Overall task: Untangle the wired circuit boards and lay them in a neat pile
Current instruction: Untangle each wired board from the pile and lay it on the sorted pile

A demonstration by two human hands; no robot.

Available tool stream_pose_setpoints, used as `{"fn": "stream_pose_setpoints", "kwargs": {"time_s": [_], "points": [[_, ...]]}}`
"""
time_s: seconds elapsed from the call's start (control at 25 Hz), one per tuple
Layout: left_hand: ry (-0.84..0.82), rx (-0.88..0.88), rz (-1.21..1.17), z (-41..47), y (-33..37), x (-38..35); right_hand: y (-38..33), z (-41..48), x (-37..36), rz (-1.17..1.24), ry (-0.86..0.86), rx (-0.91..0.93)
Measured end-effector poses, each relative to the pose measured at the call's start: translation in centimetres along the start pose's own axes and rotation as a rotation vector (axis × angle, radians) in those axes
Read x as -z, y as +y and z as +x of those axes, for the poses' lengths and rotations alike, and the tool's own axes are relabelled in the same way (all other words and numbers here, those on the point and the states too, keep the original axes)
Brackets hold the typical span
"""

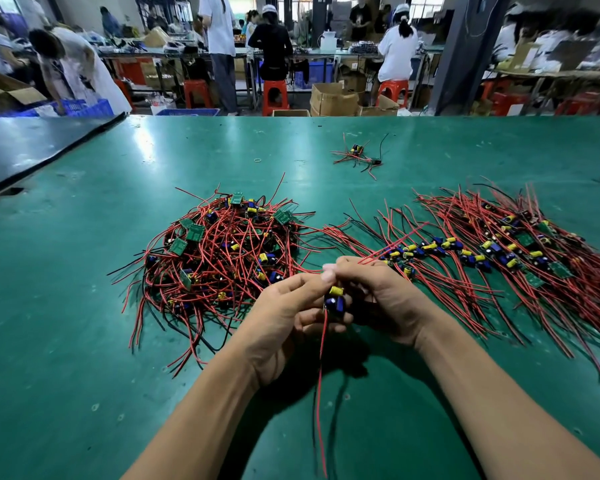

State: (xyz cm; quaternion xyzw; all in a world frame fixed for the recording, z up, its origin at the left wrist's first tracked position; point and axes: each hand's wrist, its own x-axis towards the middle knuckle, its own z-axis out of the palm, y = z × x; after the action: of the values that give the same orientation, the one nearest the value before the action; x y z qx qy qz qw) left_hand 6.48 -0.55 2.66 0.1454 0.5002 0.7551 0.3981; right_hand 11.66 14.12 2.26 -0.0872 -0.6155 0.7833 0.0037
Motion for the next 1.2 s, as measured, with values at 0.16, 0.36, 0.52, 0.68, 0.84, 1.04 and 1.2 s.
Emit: {"fn": "stream_pose_setpoints", "kwargs": {"time_s": [0.16, 0.36, 0.52, 0.68, 0.84, 1.04, 1.2], "points": [[0.031, 0.052, 0.001, 0.1, -0.3, 0.2, 0.3, 0.1, 0.2, -0.036, 0.146, 0.017], [0.055, 0.079, 0.081, 0.4, -0.7, 0.2, 0.9, 0.2, 0.5, -0.057, 0.180, 0.045], [0.130, 0.038, 0.093, 0.7, -1.1, 0.1, 1.2, 0.3, 0.7, -0.005, 0.153, 0.028], [0.129, 0.019, 0.056, 0.8, -1.3, 0.2, 0.7, 0.2, 1.6, -0.151, 0.084, 0.030], [0.083, 0.043, 0.118, 0.6, -1.3, 0.4, 1.2, 0.2, 1.3, -0.073, 0.110, -0.018], [0.040, 0.024, 0.179, 0.6, -1.5, 0.3, 0.8, 0.9, 1.0, -0.019, 0.254, 0.052], [0.016, -0.019, 0.243, 0.6, -1.7, 0.2, 0.6, 1.6, 1.1, 0.120, 0.382, 0.051]]}}
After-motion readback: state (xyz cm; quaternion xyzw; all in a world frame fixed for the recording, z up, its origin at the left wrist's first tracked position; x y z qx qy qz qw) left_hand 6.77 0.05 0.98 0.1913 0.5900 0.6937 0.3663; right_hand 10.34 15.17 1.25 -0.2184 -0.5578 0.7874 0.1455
